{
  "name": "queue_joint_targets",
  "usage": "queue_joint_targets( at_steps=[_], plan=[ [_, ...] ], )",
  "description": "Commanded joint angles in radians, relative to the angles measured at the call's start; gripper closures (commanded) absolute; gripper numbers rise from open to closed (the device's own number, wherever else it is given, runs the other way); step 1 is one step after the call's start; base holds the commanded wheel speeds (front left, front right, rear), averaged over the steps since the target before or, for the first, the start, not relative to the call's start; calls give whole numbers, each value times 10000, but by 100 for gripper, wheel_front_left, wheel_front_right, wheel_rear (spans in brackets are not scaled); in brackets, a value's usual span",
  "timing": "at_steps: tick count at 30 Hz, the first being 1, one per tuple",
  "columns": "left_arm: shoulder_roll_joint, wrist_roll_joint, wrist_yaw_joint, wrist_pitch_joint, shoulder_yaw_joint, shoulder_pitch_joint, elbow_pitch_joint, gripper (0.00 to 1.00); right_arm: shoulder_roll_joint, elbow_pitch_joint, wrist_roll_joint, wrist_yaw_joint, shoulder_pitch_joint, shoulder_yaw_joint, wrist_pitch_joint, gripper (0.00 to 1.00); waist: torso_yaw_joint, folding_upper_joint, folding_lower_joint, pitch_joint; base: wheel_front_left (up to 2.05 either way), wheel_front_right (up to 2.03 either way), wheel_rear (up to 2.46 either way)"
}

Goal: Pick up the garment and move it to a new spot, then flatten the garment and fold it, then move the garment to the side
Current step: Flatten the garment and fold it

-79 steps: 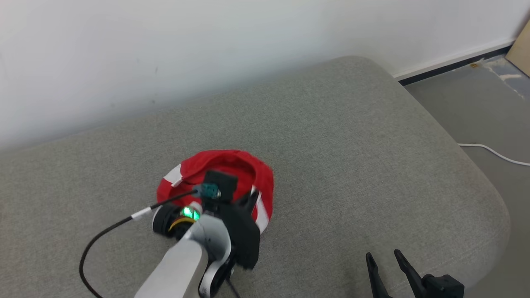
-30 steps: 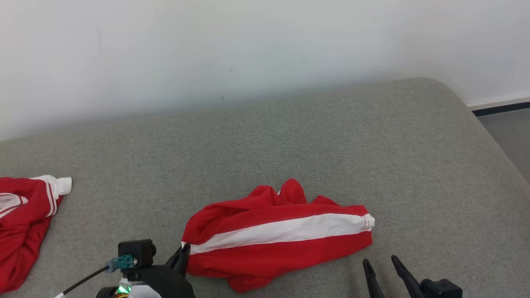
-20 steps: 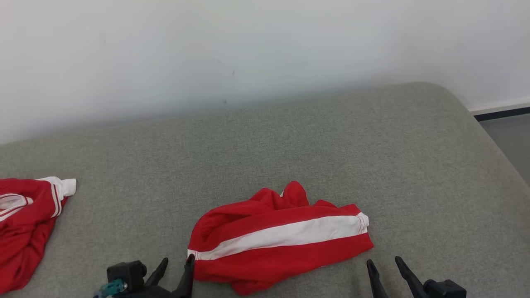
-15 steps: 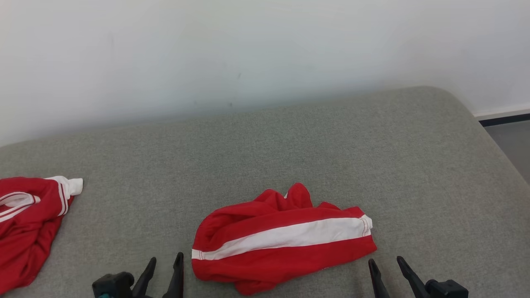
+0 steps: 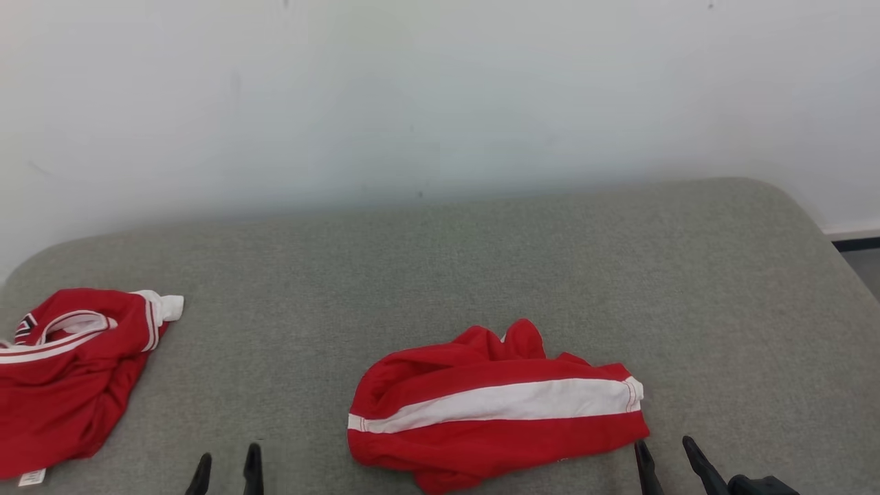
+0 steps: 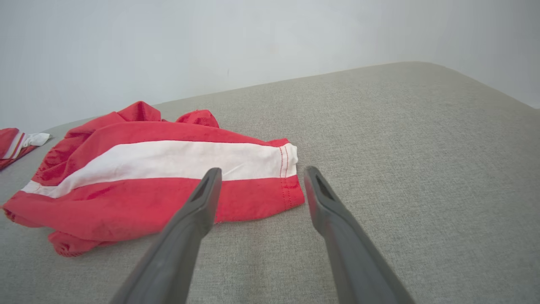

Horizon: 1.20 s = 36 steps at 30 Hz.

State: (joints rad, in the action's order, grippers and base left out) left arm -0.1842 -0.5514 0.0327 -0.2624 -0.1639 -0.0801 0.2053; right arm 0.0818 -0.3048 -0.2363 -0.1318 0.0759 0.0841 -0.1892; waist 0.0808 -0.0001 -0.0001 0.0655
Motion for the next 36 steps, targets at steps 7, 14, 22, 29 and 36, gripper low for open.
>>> queue_joint_targets(
  at_steps=[7,14,22,29,36],
  plan=[
    [637,1635,541,-33,1432,-735,-332,0,46,135,96,22,212,-84,80,0,-433,1,1,397,0,0,0],
    [983,2720,813,-34,2287,-1194,-349,0,87,208,139,22,358,-68,109,0,-567,1,1,576,0,0,0],
    [1101,3139,963,-34,2561,-1327,-197,0,160,301,279,22,552,-83,195,0,-662,1,1,665,0,0,0],
    [1112,3231,981,-34,2519,-1407,-85,0,120,432,359,22,722,-139,241,0,-642,1,1,641,0,0,0],
    [998,3035,973,-35,2313,-1411,-18,0,31,485,396,22,735,-141,260,0,-543,1,1,589,0,0,0]
  ],
)
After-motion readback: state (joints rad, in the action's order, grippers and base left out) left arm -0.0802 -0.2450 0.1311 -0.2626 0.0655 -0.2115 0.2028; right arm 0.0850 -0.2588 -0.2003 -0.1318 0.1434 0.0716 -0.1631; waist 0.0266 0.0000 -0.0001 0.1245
